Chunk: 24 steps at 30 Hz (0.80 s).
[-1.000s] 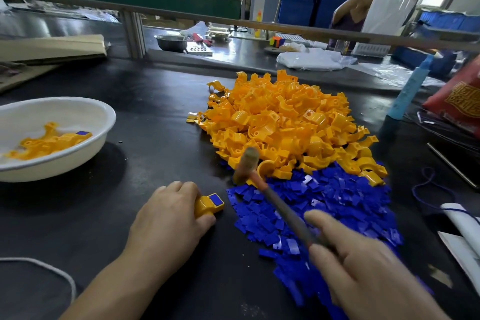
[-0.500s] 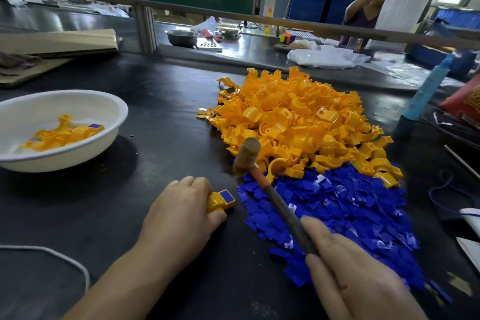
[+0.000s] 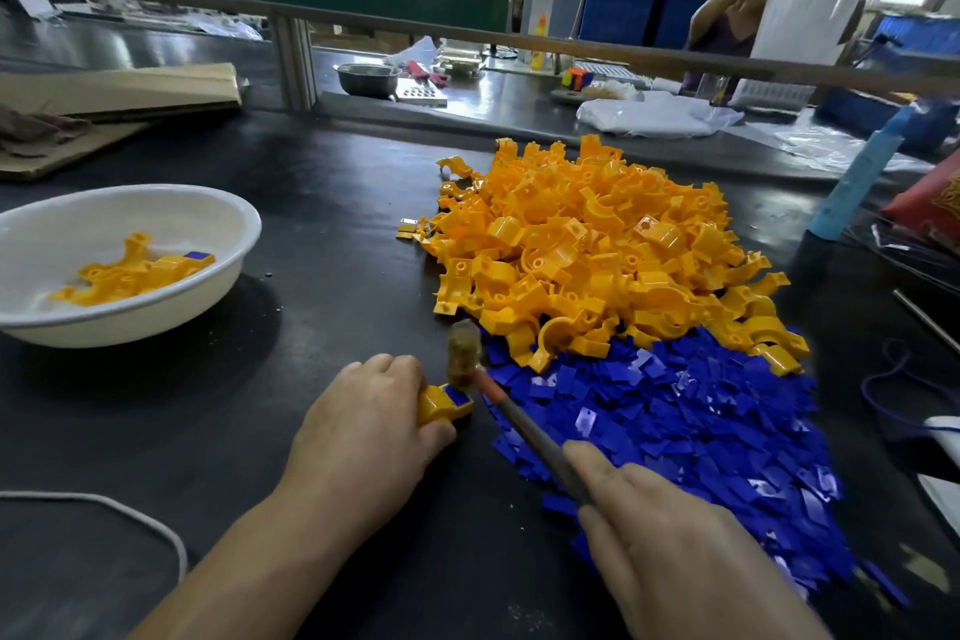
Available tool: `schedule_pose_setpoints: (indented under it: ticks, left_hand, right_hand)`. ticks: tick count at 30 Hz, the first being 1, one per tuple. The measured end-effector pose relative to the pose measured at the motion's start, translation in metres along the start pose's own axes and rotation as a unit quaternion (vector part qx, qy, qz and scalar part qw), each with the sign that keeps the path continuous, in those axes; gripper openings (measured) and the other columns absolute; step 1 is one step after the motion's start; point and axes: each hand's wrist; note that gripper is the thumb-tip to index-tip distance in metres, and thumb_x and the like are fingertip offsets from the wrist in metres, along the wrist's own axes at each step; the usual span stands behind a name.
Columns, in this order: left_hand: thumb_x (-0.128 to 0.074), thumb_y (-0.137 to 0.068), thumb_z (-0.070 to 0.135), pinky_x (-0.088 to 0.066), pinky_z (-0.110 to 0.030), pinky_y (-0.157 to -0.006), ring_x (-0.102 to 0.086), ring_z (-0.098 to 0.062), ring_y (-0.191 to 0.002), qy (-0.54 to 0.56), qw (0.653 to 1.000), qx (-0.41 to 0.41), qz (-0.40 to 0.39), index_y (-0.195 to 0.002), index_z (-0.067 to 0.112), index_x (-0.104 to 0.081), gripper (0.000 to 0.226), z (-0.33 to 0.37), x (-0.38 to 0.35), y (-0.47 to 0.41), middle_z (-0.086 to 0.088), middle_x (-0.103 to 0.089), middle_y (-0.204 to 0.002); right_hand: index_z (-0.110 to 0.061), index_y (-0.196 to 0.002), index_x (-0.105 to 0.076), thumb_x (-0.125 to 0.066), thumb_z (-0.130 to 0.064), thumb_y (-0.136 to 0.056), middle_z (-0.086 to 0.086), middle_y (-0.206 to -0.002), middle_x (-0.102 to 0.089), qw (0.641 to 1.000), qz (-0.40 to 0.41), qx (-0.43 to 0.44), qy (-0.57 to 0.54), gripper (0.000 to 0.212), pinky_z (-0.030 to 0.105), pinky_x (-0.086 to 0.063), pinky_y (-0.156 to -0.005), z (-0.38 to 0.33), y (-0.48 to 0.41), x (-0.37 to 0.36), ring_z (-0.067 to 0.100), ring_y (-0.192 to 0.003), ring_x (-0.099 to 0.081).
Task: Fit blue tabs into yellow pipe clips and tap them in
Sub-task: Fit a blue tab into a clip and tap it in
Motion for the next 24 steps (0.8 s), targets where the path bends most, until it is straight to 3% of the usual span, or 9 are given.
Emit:
schedule_pose_setpoints:
  ticks: [2,5,8,11,16,20,22,24]
  left_hand:
    - [-0.060,-0.081,0.060,-0.038,-0.027,-0.068,-0.045,-0.008,-0.090,0.003,1.000,0.000,0.000,-0.095,0.038,-0.045,0.030,0.000,0.001,0.000,0.016,-0.045,-0.091]
    - [-0.061,-0.082,0.059,-0.038,-0.027,-0.069,-0.045,-0.009,-0.092,-0.001,1.000,0.003,-0.003,-0.098,0.037,-0.048,0.031,0.000,0.001,0.001,0.015,-0.046,-0.094]
    - [-0.060,-0.082,0.059,-0.036,-0.028,-0.069,-0.046,-0.011,-0.096,-0.013,1.000,0.003,-0.002,-0.103,0.035,-0.051,0.034,-0.001,0.000,0.002,0.014,-0.046,-0.097]
    - [-0.057,-0.084,0.059,-0.039,-0.027,-0.072,-0.047,-0.010,-0.100,-0.026,1.000,-0.004,-0.002,-0.111,0.035,-0.050,0.036,-0.001,-0.002,0.003,0.013,-0.049,-0.104]
    - [-0.047,-0.092,0.057,-0.043,-0.029,-0.089,-0.045,-0.014,-0.118,-0.080,0.995,-0.049,-0.020,-0.142,0.043,-0.031,0.055,0.001,0.001,0.005,0.010,-0.047,-0.123]
    - [-0.045,-0.090,0.060,-0.047,-0.032,-0.082,-0.054,-0.011,-0.100,-0.039,0.997,-0.035,-0.056,-0.129,0.045,-0.048,0.042,-0.003,0.027,0.000,0.014,-0.052,-0.106]
    - [-0.052,-0.087,0.057,-0.050,-0.035,-0.076,-0.058,-0.013,-0.086,0.023,1.000,0.008,0.008,-0.119,0.040,-0.058,0.036,-0.016,0.047,-0.013,0.011,-0.060,-0.098]
    - [-0.053,-0.086,0.056,-0.046,-0.035,-0.066,-0.055,-0.019,-0.075,0.032,0.990,0.039,0.135,-0.112,0.035,-0.064,0.035,-0.042,0.068,-0.034,0.004,-0.065,-0.090]
  right_hand:
    - [-0.052,-0.141,-0.007,-0.030,-0.043,-0.100,-0.016,-0.125,-0.045,1.000,-0.023,0.005,0.005,0.048,0.025,-0.040,-0.098,0.005,-0.007,0.006,0.007,-0.114,-0.051]
    - [-0.055,-0.132,-0.021,-0.037,-0.045,-0.097,-0.023,-0.123,-0.049,0.999,-0.010,-0.011,-0.032,0.040,0.016,-0.040,-0.096,0.015,-0.008,0.016,0.001,-0.115,-0.049]
    - [-0.058,-0.119,-0.042,-0.059,-0.034,-0.088,-0.027,-0.096,-0.060,0.998,0.043,0.023,-0.041,0.043,0.003,-0.041,-0.078,0.022,-0.006,0.018,-0.011,-0.099,-0.051]
    - [-0.040,-0.120,-0.057,-0.068,-0.024,-0.082,-0.019,-0.078,-0.060,0.989,0.145,-0.017,0.016,0.043,0.012,-0.042,-0.049,0.043,-0.009,0.020,0.000,-0.070,-0.059]
    - [-0.029,-0.129,-0.049,-0.057,-0.029,-0.088,-0.011,-0.090,-0.048,0.969,0.181,-0.143,0.085,0.042,0.026,-0.030,-0.054,0.067,-0.019,0.011,0.009,-0.065,-0.044]
    - [-0.033,-0.132,-0.042,-0.053,-0.039,-0.089,-0.015,-0.096,-0.039,0.962,0.141,-0.186,0.139,0.045,0.024,-0.028,-0.062,0.081,-0.015,0.004,0.007,-0.077,-0.038]
    - [-0.037,-0.132,-0.037,-0.047,-0.044,-0.090,-0.015,-0.095,-0.037,0.961,0.127,-0.201,0.142,0.044,0.023,-0.027,-0.066,0.083,-0.014,0.007,0.005,-0.082,-0.036]
    - [-0.040,-0.130,-0.033,-0.042,-0.047,-0.091,-0.015,-0.096,-0.039,0.960,0.124,-0.193,0.161,0.041,0.022,-0.031,-0.070,0.082,-0.015,0.010,0.005,-0.085,-0.035]
Point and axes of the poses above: each hand's wrist, its own y-axis away from the middle knuckle, its own x-axis out of the back of the hand, z = x × y
